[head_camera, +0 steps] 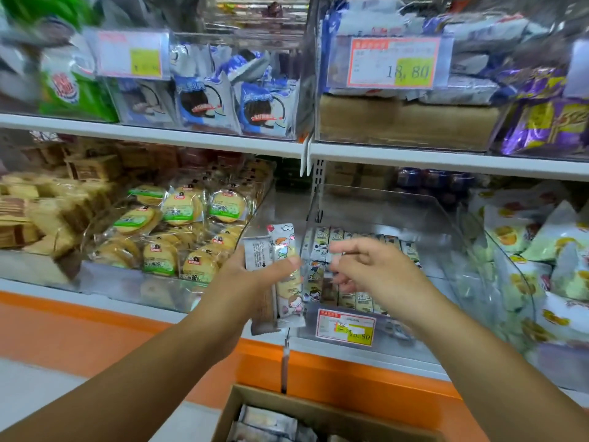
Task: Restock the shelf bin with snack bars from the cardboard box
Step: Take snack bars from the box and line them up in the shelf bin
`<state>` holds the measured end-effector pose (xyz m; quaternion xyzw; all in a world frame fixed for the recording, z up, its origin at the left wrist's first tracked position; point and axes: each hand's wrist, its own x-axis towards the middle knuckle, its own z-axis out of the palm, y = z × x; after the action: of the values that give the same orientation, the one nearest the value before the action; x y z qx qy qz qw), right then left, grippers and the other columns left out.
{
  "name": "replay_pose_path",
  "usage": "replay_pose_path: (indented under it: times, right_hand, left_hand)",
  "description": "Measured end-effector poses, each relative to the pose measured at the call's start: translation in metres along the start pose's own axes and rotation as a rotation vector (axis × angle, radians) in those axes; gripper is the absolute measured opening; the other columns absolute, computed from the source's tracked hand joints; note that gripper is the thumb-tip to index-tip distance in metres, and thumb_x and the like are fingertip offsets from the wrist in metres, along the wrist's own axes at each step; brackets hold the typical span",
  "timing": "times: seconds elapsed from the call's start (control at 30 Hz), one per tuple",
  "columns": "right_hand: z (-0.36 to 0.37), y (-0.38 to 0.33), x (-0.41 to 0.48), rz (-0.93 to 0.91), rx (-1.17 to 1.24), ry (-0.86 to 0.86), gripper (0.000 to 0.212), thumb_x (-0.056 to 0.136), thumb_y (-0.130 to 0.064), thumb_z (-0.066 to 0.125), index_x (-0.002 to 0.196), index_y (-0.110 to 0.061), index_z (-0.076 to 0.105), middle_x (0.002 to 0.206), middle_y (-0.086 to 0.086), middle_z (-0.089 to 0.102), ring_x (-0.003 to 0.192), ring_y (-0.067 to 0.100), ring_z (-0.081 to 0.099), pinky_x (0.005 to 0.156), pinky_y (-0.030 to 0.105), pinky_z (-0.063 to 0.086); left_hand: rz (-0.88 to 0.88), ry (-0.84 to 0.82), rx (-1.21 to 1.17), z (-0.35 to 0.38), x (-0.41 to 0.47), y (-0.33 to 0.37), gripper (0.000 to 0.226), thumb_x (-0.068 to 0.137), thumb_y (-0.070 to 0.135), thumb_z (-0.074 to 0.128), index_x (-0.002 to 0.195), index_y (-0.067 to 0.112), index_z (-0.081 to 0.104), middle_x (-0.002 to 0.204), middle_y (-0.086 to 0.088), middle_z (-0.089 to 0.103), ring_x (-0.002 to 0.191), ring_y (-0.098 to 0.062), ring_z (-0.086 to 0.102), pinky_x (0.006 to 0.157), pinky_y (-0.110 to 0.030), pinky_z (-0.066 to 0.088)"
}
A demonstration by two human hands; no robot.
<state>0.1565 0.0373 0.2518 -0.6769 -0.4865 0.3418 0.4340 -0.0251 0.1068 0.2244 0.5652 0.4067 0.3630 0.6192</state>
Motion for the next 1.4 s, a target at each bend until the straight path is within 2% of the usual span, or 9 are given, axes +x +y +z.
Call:
replay_pose_path:
  times: [0.07, 0.2, 0.43, 0.6, 0.73, 0.83, 1.07, 1.27, 1.4]
  right_hand:
    - [0.003, 0.000, -0.021, -0.029, 0.030, -0.096, 0.027, 0.085, -0.026, 0.070, 0.111, -0.033, 0.064, 0.095, -0.002, 0.070, 0.085, 0.011, 0.070, 0.085, 0.036, 0.058]
    - [0.014, 0.004, -0.047, -0.072, -0.043, -0.102, 0.049, 0.076, -0.037, 0.078, 0.115, -0.050, 0.052, 0.101, -0.015, 0.057, 0.082, 0.009, 0.066, 0.071, 0.025, 0.054]
    - [0.002, 0.013, -0.051, -0.083, -0.009, -0.016, 0.046, 0.083, -0.023, 0.074, 0.112, -0.050, 0.051, 0.097, -0.009, 0.057, 0.090, 0.023, 0.064, 0.072, 0.029, 0.054]
    - [-0.015, 0.012, -0.035, -0.069, -0.006, 0.114, 0.041, 0.085, -0.019, 0.071, 0.110, -0.048, 0.054, 0.100, -0.007, 0.064, 0.086, 0.015, 0.067, 0.079, 0.036, 0.055]
    - [-0.033, 0.022, -0.007, 0.045, -0.104, 0.191, 0.030, 0.087, -0.025, 0.069, 0.112, -0.038, 0.059, 0.094, -0.011, 0.066, 0.084, 0.006, 0.064, 0.071, 0.024, 0.048]
    - [-0.030, 0.034, 0.014, 0.162, -0.171, 0.136, 0.032, 0.083, -0.025, 0.073, 0.114, -0.024, 0.066, 0.112, -0.001, 0.067, 0.089, 0.011, 0.064, 0.069, 0.022, 0.046]
    - [-0.005, 0.048, 0.045, 0.267, -0.316, 0.051, 0.043, 0.083, -0.023, 0.074, 0.123, -0.015, 0.062, 0.129, 0.005, 0.059, 0.097, 0.020, 0.062, 0.087, 0.034, 0.053]
    - [0.006, 0.049, 0.056, 0.369, -0.119, -0.038, 0.047, 0.085, -0.005, 0.070, 0.130, -0.003, 0.055, 0.102, 0.012, 0.065, 0.077, 0.020, 0.069, 0.069, 0.025, 0.059]
    - [0.008, 0.050, 0.056, 0.367, -0.197, -0.048, 0.044, 0.086, -0.009, 0.070, 0.128, -0.006, 0.057, 0.094, 0.010, 0.068, 0.068, 0.016, 0.065, 0.062, 0.023, 0.056]
  left_hand:
    - [-0.026, -0.043, -0.038, 0.011, -0.002, -0.001, 0.087, 0.052, 0.054, 0.091, 0.128, 0.026, 0.059, 0.117, -0.003, 0.072, 0.109, -0.031, 0.067, 0.094, -0.056, 0.052]
    - [-0.035, -0.111, -0.098, 0.030, -0.008, -0.003, 0.043, 0.074, 0.032, 0.083, 0.113, 0.021, 0.068, 0.102, -0.005, 0.076, 0.095, -0.028, 0.073, 0.087, -0.054, 0.057]
    - [-0.035, -0.184, -0.082, 0.039, -0.014, -0.002, 0.046, 0.072, 0.044, 0.083, 0.113, 0.026, 0.070, 0.107, -0.005, 0.075, 0.100, -0.029, 0.072, 0.091, -0.053, 0.055]
    - [0.068, 0.026, -0.052, 0.028, -0.006, 0.003, 0.025, 0.083, 0.015, 0.076, 0.105, 0.021, 0.067, 0.084, 0.000, 0.076, 0.074, -0.014, 0.073, 0.067, -0.028, 0.060]
    - [0.064, 0.075, 0.045, 0.012, 0.005, -0.003, 0.024, 0.083, 0.011, 0.075, 0.104, 0.018, 0.066, 0.074, -0.007, 0.061, 0.065, -0.020, 0.054, 0.064, -0.034, 0.050]
    - [0.004, 0.065, 0.103, 0.007, 0.011, -0.009, 0.022, 0.083, 0.013, 0.077, 0.100, 0.023, 0.066, 0.076, -0.007, 0.059, 0.066, -0.022, 0.051, 0.064, -0.035, 0.048]
    - [-0.060, -0.079, 0.249, 0.007, 0.018, -0.016, 0.025, 0.085, 0.025, 0.073, 0.106, 0.016, 0.062, 0.088, -0.008, 0.063, 0.081, -0.022, 0.061, 0.077, -0.037, 0.052]
    - [-0.067, -0.096, 0.300, 0.006, 0.024, -0.021, 0.034, 0.085, 0.021, 0.070, 0.115, 0.009, 0.057, 0.107, -0.027, 0.060, 0.094, -0.036, 0.063, 0.078, -0.042, 0.050]
    - [-0.058, -0.092, 0.259, 0.008, 0.024, -0.019, 0.039, 0.086, 0.022, 0.069, 0.118, 0.005, 0.056, 0.112, -0.029, 0.058, 0.089, -0.030, 0.059, 0.080, -0.044, 0.049]
